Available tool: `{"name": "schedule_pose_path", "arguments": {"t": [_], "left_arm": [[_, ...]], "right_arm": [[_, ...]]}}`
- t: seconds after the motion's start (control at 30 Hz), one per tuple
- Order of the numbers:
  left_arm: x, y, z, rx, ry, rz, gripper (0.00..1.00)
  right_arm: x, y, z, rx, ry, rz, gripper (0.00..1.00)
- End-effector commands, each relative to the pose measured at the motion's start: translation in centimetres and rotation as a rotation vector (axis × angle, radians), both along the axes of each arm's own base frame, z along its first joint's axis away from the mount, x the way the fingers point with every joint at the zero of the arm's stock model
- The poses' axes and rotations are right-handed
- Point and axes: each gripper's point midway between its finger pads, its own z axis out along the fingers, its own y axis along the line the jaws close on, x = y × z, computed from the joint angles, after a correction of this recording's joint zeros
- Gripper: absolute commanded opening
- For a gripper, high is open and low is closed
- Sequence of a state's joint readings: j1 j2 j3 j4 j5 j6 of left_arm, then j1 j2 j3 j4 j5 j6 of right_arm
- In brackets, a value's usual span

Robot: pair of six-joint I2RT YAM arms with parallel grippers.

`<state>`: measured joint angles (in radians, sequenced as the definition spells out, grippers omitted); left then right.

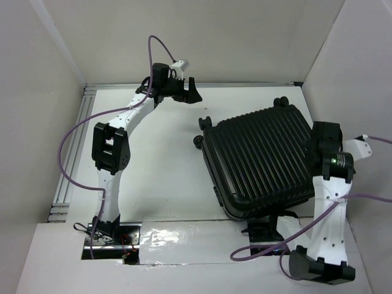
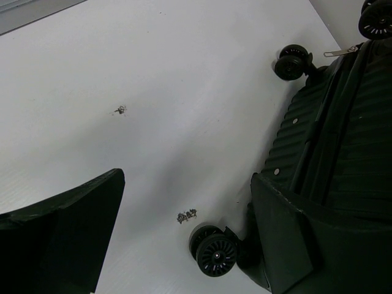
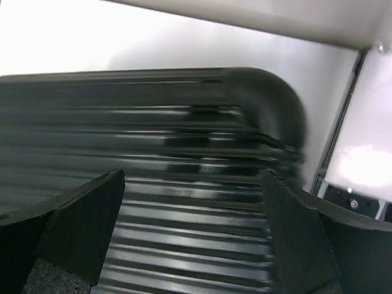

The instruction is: Pack the luggage

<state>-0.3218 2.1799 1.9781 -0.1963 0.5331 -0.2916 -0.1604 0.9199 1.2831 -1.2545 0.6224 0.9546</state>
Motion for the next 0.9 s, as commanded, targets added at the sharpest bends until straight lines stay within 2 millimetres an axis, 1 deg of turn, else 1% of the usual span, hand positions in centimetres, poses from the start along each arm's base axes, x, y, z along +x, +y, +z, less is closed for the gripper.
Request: {"name": "schedule_pose_path", "arguments": {"t": [0.0, 0.03, 0.1, 0.13, 0.17, 0.2, 0.23, 0.27, 0.3, 0.33, 0.37, 0.4, 0.43, 0.47, 0.5, 0.53, 0.57, 0.6, 0.67, 0.7, 0.73, 0.77, 0.8, 0.83, 0.87], "left_arm": [[0.3, -1.1, 1.9, -0.028, -0.068, -0.046, 0.97], [0.3, -1.1, 1.9, -0.028, -0.068, -0.046, 0.97], [0.3, -1.2, 2.1, -0.034, -0.075, -0.054, 0.97], [0.2, -1.4, 2.2, -0.039, -0.074, -0.065, 0.97], [0.2, -1.4, 2.2, -0.039, -0.074, -0.065, 0.97], [0.0, -1.5, 2.2, -0.043, -0.072, -0.075, 0.97], [-0.1, -1.4, 1.8, -0.04, -0.062, -0.075, 0.97], [-0.2, -1.5, 1.8, -0.044, -0.061, -0.083, 0.97], [-0.2, -1.6, 1.6, -0.049, -0.055, -0.08, 0.97], [-0.4, -1.7, 1.7, -0.053, -0.054, -0.09, 0.97], [-0.3, -1.7, 1.9, -0.063, -0.056, -0.086, 0.97], [-0.4, -1.9, 1.4, -0.067, -0.045, -0.099, 0.97], [-0.5, -2.1, 1.7, -0.081, -0.047, -0.11, 0.97], [-0.5, -2.1, 1.7, -0.081, -0.047, -0.111, 0.97], [-0.4, -2.2, 1.1, -0.084, -0.027, -0.106, 0.97], [-0.5, -2.3, 1.6, -0.09, -0.035, -0.115, 0.97], [-0.4, -2.3, 2.1, -0.094, -0.048, -0.115, 0.97], [-0.3, -2.4, 1.9, -0.092, -0.041, -0.115, 0.97], [-0.2, -2.3, 1.9, -0.086, -0.05, -0.119, 0.97], [-0.5, -2.8, 2.2, -0.086, -0.05, -0.128, 0.97], [-0.5, -2.8, 2.2, -0.081, -0.057, -0.131, 0.97], [-0.5, -2.8, 2.2, -0.077, -0.065, -0.134, 0.97], [-0.8, -3.3, 2.2, -0.077, -0.064, -0.145, 0.97], [-0.8, -3.8, 1.7, -0.063, -0.063, -0.15, 0.97], [-0.9, -3.5, 1.2, -0.043, -0.056, -0.147, 0.97]], "right_arm": [[-2.0, 0.5, -0.5, 0.065, -0.064, -0.05, 0.99], [-1.5, 0.7, -1.2, 0.073, -0.068, -0.029, 0.99], [-1.0, 1.6, -1.6, 0.112, -0.107, 0.011, 0.99], [-1.0, 1.8, -2.4, 0.136, -0.103, -0.002, 0.99], [-1.3, 1.9, -2.4, 0.143, -0.112, -0.013, 0.99], [-1.5, 2.2, -3.1, 0.162, -0.097, -0.016, 0.99], [-1.6, 2.4, -2.9, 0.166, -0.111, -0.009, 0.99], [-1.7, 2.4, -3.3, 0.169, -0.099, -0.01, 0.99], [-2.1, 2.9, -3.7, 0.19, -0.105, -0.004, 0.99], [-2.2, 2.9, -3.7, 0.186, -0.123, -0.002, 0.99], [-2.2, 3.2, -4.4, 0.197, -0.128, 0.008, 0.99], [-2.4, 3.4, -4.1, 0.199, -0.18, 0.013, 0.99], [-2.3, 3.7, -4.2, 0.206, -0.208, 0.027, 0.99], [-2.0, 3.8, -5.1, 0.219, -0.232, 0.023, 0.99], [-2.2, 3.9, -5.5, 0.224, -0.238, 0.016, 0.99], [-2.2, 4.2, -5.5, 0.232, -0.262, 0.03, 0.99], [-2.4, 4.5, -6.1, 0.257, -0.248, 0.021, 0.99], [-2.5, 4.5, -6.4, 0.261, -0.23, 0.018, 0.99], [-3.4, 4.5, -7.5, 0.273, -0.163, -0.009, 0.99], [-3.6, 4.1, -7.5, 0.259, -0.139, -0.026, 0.99], [-3.8, 4.0, -7.6, 0.254, -0.128, -0.033, 0.99], [-4.0, 3.9, -7.3, 0.249, -0.115, -0.04, 0.99], [-4.2, 3.9, -7.3, 0.252, -0.099, -0.042, 0.99], [-4.5, 3.7, -7.5, 0.245, -0.062, -0.056, 0.99], [-4.8, 3.5, -7.0, 0.227, -0.037, -0.044, 0.99]]}}
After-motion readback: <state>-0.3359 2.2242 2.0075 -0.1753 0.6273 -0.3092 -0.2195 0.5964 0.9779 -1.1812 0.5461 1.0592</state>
